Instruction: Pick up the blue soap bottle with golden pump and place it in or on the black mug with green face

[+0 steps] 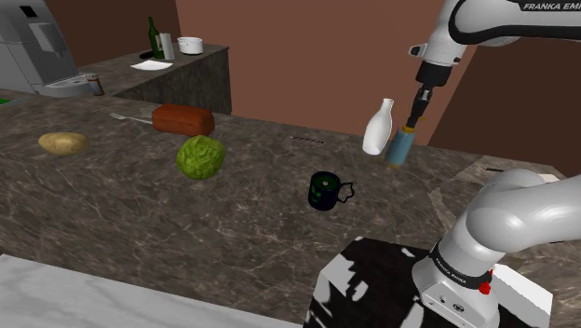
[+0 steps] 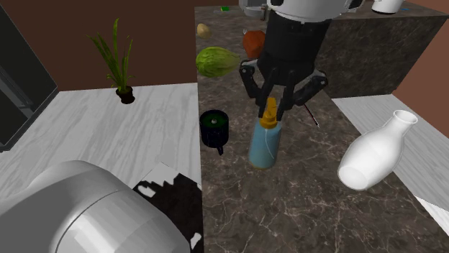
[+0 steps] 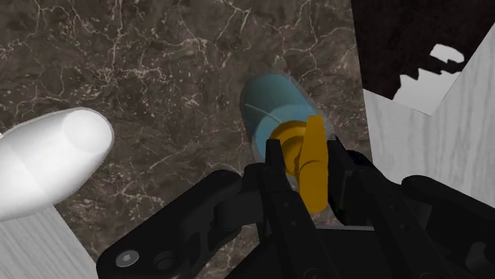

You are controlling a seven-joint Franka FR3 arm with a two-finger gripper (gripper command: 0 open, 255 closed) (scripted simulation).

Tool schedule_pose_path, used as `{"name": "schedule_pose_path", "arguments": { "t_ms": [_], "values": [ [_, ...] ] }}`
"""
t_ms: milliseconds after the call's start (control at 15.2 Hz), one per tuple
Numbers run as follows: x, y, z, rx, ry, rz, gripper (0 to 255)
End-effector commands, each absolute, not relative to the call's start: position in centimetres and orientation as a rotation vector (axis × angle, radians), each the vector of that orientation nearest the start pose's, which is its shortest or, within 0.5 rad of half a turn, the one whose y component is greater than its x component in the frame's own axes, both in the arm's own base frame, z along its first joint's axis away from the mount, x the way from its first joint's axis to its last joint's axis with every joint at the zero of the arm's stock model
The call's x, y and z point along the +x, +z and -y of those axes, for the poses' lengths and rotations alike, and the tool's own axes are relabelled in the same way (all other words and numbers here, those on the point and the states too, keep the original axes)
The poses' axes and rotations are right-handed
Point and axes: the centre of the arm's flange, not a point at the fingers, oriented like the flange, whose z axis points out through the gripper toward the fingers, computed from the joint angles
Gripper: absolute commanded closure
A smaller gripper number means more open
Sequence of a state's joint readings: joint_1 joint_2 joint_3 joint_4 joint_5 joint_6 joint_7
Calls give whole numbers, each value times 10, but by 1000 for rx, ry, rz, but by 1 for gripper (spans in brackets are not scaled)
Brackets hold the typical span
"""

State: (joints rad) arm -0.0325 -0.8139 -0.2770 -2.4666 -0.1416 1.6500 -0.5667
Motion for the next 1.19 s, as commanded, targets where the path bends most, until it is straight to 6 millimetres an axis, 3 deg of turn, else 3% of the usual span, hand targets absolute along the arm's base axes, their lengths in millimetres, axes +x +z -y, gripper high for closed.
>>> {"name": "schedule_pose_path", "arguments": {
  "t_ms": [0,264,1122],
  "values": [
    [287,552,124,-3030,-6,546,255],
    [287,570,124,-3030,-6,546,255],
    [354,627,-23,-3030,-6,546,255]
  ]
}}
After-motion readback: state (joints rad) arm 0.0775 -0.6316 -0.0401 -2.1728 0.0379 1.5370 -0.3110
